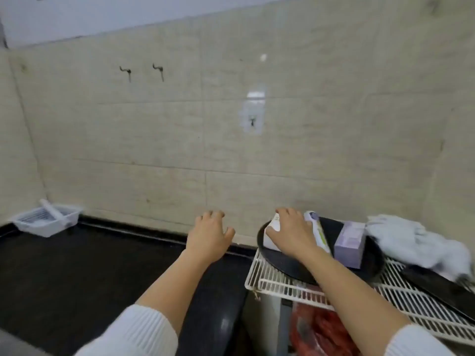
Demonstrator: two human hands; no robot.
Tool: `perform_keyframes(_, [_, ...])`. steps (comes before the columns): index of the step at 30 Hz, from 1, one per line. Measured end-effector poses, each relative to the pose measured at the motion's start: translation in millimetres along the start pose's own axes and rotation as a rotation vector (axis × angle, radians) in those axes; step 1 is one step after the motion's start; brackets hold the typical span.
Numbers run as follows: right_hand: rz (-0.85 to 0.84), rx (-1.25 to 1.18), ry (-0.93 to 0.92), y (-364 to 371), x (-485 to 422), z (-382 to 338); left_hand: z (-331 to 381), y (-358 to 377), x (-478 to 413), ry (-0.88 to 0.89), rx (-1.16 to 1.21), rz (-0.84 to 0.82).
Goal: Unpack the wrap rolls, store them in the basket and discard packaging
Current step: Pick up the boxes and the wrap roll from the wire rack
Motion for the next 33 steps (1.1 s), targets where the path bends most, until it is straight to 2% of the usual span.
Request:
perform_keyframes(3, [0.016,0.002,0.145,-0.2,-25.8,57.2,31.5,44.6,-38.3,0.052,0.077,-0.091])
perform_keyframes(7, [-0.075,0.046,0.269,13.2,-48.7,115.4,68.4,101.0,-70.3,0.141,0.116,-0.227])
perform_keyframes(11, [-0.235,0.183,0.293,38.1,-60.1,137.7,92.4,140.9,-85.6,0.2,0.091,-0.29])
perform_keyframes(16, [-0.265,0.257,0.305,58.8,-67.5,141.9,98.7,176.7,-98.7,0.125,0.072,-0.414])
perform_keyframes(23, [-0.255,0.209,0.358,59.2,-72.0,146.0,94.9,188.8,-113.8,0.038,0.139,-0.435])
perform_keyframes(30, [-0.129,-0.104,0.426,29.6,-87.5,119.3,47.9,147.5,-140.9,-0.078,0.636,-0.334])
perform_keyframes(33, [-0.134,-0.264,0.363,29.0,-109.2,75.0,7.6,113.9,-151.2,-0.081,0.727,-0.219])
Point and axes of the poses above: each hand's wrist, its own x-axis away from the middle knuckle, its own y-axis out of the palm, z = x × y, the point moved 5 cm from there along -x, towards the middle knuckle, and after that the axes turned 3 degrees about -y, right-handed, at the moved point
